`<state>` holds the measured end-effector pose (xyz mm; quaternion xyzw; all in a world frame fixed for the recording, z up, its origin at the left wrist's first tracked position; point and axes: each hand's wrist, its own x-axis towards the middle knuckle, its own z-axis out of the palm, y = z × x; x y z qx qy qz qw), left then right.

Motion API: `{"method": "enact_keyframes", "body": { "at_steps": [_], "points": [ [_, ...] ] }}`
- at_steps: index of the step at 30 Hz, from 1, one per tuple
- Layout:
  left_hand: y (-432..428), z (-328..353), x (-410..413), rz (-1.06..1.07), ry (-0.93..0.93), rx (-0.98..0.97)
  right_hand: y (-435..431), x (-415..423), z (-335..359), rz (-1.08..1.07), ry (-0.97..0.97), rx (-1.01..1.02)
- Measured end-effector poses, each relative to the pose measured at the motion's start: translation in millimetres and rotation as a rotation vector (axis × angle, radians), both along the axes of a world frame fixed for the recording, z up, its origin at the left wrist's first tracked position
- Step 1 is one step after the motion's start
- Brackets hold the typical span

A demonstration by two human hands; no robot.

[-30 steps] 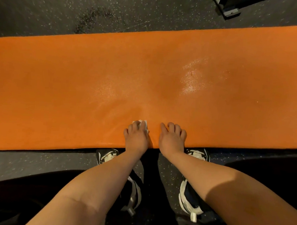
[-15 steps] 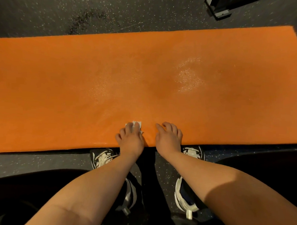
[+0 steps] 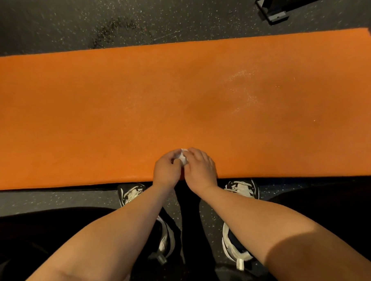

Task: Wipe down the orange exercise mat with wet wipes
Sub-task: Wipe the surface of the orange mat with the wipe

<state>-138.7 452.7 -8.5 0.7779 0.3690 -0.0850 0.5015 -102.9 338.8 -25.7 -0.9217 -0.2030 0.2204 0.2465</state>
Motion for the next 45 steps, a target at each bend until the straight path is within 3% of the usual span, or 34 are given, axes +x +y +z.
{"method": "enact_keyframes", "body": {
  "at_steps": [7, 14, 17, 20, 24, 29, 32, 37, 41, 45],
  "points": [
    [11.1, -22.1, -31.2, -0.219, 0.053, 0.354, -4.8, -8.9, -12.1, 0.300, 0.066, -0.096],
    [4.1, -21.7, -33.7, -0.398, 0.173, 0.419, -50.9, 18.9, -7.2, 0.160, -0.032, -0.265],
    [3.2, -21.2, -31.0, -0.384, 0.176, 0.411, -35.3, 11.0, -4.5, 0.135, 0.002, -0.181],
    [1.9, -21.8, -30.2, -0.340, 0.158, 0.392, -14.0, -8.8, -4.4, 0.246, 0.057, -0.087],
    [8.7, -24.3, -30.0, -0.287, 0.122, 0.346, -21.4, -14.4, -12.3, 0.397, 0.031, -0.132],
    [6.1, -26.2, -30.7, -0.349, 0.169, 0.348, -52.5, 8.3, -10.6, 0.168, -0.065, -0.252],
    [3.6, -25.1, -31.1, -0.338, 0.160, 0.335, -43.6, 11.2, -6.9, 0.100, -0.020, -0.218],
    [5.0, -23.7, -28.2, -0.271, 0.144, 0.288, -7.7, -9.6, -5.1, 0.224, 0.137, -0.068],
    [4.4, -25.9, -31.4, -0.275, 0.139, 0.300, -21.3, -0.2, -7.6, 0.222, 0.061, -0.086],
    [3.2, -27.3, -32.3, -0.319, 0.154, 0.348, -49.2, 13.9, -9.9, -0.072, -0.008, -0.148]
  ]
}}
